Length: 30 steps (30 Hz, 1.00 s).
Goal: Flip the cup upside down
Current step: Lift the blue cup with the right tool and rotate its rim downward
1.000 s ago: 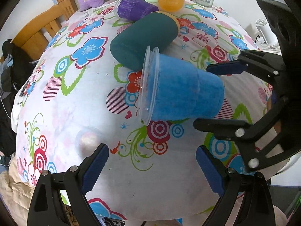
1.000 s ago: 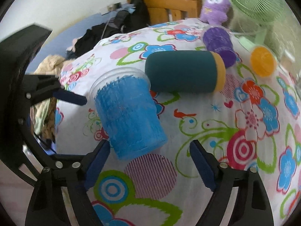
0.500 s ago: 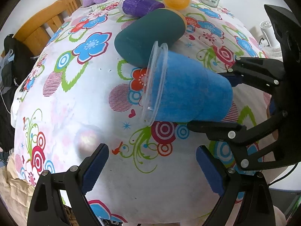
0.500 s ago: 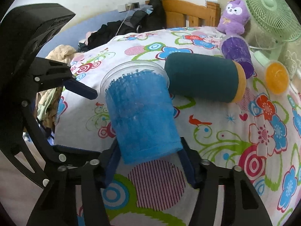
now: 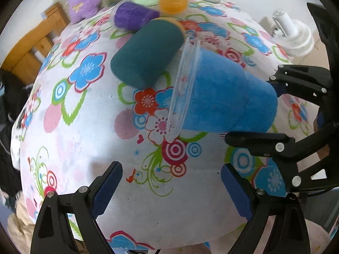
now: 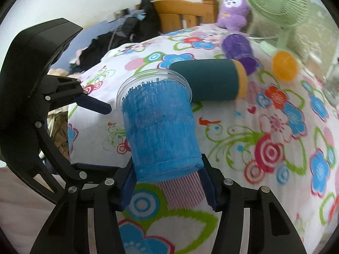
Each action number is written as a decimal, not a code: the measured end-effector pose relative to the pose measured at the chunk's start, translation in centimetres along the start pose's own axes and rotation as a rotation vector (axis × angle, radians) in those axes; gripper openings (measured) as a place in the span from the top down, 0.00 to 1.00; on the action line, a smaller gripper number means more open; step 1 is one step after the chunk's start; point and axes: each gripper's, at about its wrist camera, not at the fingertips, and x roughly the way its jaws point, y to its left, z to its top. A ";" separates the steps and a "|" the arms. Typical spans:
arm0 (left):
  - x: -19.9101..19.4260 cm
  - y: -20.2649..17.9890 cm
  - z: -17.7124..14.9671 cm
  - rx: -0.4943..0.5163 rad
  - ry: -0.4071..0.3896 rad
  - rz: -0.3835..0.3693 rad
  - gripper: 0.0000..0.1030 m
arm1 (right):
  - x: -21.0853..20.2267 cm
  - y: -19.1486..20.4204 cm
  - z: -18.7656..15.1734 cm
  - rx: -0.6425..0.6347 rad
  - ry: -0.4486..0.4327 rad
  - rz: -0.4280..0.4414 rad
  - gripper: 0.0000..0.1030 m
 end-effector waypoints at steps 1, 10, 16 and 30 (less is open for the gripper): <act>-0.4 0.0 0.0 0.017 -0.004 -0.012 0.07 | -0.4 0.3 0.1 0.013 0.002 -0.014 0.44; -3.6 1.2 0.6 0.093 -0.045 -0.019 0.07 | -3.1 2.0 1.8 0.201 0.026 -0.163 0.44; -5.0 3.1 1.2 0.118 -0.066 -0.014 0.07 | -4.7 3.7 2.8 0.327 0.017 -0.297 0.44; -6.5 4.8 0.9 0.178 -0.086 -0.040 0.07 | -5.6 6.5 3.1 0.597 0.078 -0.427 0.44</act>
